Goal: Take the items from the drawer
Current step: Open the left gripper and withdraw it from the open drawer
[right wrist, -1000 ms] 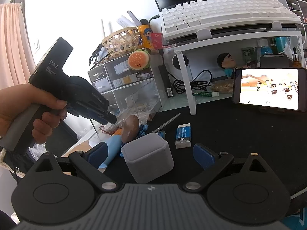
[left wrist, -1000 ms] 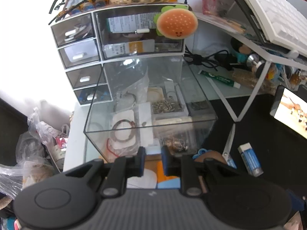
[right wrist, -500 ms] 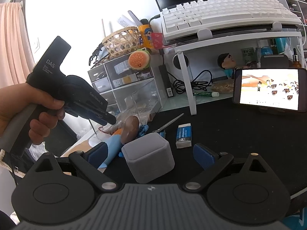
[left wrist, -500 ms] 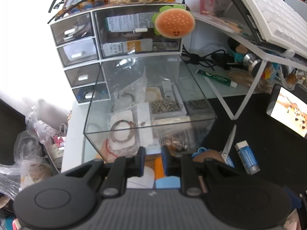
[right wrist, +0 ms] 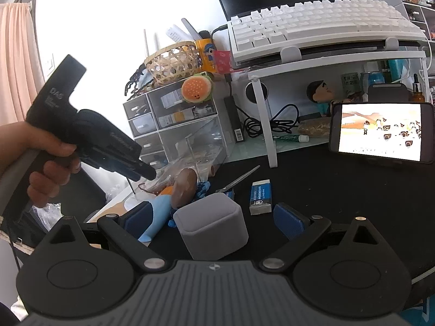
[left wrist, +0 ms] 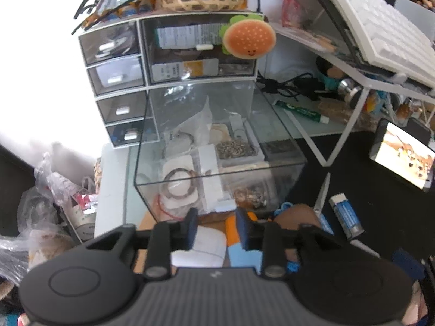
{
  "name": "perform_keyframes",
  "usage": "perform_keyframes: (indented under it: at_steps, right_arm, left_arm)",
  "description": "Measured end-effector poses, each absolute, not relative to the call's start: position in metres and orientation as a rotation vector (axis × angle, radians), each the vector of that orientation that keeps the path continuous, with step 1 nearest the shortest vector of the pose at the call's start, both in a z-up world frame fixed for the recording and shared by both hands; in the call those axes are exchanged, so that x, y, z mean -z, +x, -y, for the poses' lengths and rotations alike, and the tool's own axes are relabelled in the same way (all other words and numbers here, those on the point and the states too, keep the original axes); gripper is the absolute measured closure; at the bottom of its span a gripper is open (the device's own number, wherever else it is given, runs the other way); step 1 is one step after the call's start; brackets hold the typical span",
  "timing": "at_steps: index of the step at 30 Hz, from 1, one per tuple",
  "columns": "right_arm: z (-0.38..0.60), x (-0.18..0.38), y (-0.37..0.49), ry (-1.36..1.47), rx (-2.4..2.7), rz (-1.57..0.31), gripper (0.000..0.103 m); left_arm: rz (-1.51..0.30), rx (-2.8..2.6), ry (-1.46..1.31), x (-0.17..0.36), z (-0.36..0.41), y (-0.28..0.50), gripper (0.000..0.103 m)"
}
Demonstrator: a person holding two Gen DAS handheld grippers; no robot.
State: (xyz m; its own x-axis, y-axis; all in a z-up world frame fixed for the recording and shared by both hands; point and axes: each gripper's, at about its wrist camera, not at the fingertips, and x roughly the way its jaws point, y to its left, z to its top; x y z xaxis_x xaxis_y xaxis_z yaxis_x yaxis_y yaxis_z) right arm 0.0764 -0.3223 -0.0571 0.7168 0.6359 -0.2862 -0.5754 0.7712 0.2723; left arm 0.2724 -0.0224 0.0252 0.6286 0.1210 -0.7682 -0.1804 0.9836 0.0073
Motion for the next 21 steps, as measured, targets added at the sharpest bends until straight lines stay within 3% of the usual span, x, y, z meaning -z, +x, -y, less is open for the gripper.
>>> perform_keyframes:
  at_steps: [8,15,19,21]
  right_arm:
    - [0.316,0.053,0.071,0.153,-0.668,-0.363,0.005]
    - [0.309,0.052,0.07,0.113,-0.645,-0.365,0.005]
    - [0.307,0.051,0.069,0.108,-0.636,-0.366,0.005]
    - [0.306,0.05,0.069,0.108,-0.626,-0.364,0.005]
  left_arm:
    - [-0.822,-0.111,-0.059,-0.03,0.021,0.26,0.052]
    - [-0.771,-0.055,-0.089,-0.026,0.024,0.248,0.051]
    - [-0.723,-0.044,-0.1,-0.028,0.021,0.235,0.038]
    - [-0.713,-0.03,-0.108,-0.028,0.018,0.231,0.038]
